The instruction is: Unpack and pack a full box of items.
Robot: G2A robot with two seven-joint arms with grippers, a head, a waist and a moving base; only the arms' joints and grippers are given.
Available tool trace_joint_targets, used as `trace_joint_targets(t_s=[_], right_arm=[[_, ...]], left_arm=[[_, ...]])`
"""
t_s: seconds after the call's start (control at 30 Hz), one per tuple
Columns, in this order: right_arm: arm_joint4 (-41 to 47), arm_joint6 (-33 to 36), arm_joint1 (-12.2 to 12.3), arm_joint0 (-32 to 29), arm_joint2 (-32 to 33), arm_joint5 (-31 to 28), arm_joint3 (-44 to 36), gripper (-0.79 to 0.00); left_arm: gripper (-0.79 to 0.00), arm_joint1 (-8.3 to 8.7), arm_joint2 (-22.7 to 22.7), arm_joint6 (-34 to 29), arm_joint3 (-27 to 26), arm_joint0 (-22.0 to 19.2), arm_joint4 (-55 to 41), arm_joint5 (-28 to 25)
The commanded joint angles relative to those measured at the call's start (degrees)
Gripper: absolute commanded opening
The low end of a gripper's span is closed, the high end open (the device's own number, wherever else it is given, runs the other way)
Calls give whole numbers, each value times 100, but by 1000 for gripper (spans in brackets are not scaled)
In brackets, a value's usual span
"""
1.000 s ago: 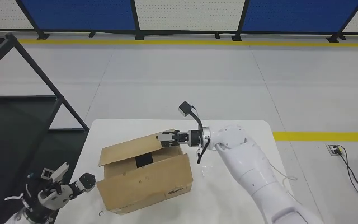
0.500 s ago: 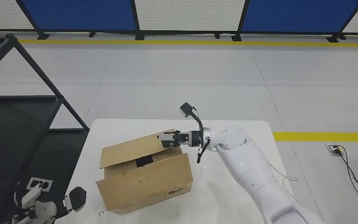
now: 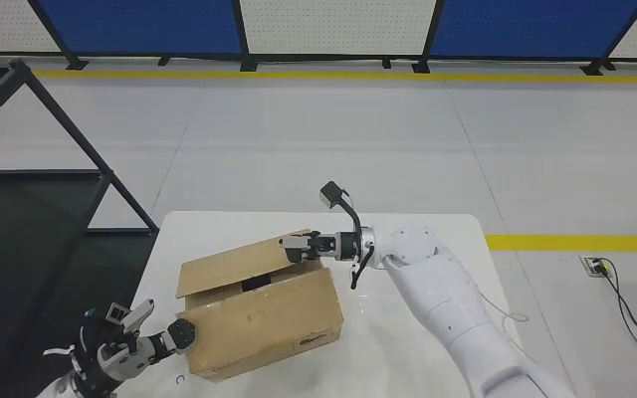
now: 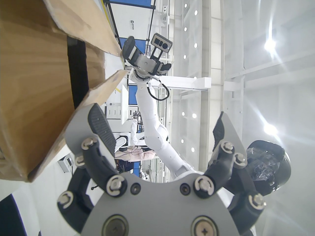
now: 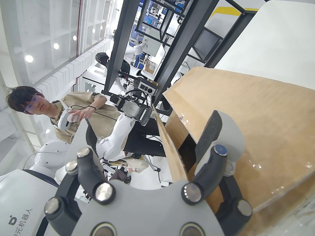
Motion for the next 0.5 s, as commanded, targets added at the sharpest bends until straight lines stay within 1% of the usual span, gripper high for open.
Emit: trace_joint_targets(t_s=[0.0, 0.2, 0.37, 0.47], right_arm=[[40, 76, 8, 15, 16, 92, 14, 0], [205, 385, 45, 53, 79, 814, 126, 0], [235, 617, 73, 12, 89, 1229, 209, 0], [214, 648, 80, -14, 83, 1311, 216, 0]], left_arm=[[0, -4, 68, 73, 38, -73, 23, 17], [0, -17, 189, 340, 126, -187, 124, 24], [0, -27, 238, 527, 164, -225, 223, 0], [0, -33, 262, 628, 189, -231, 257, -4]])
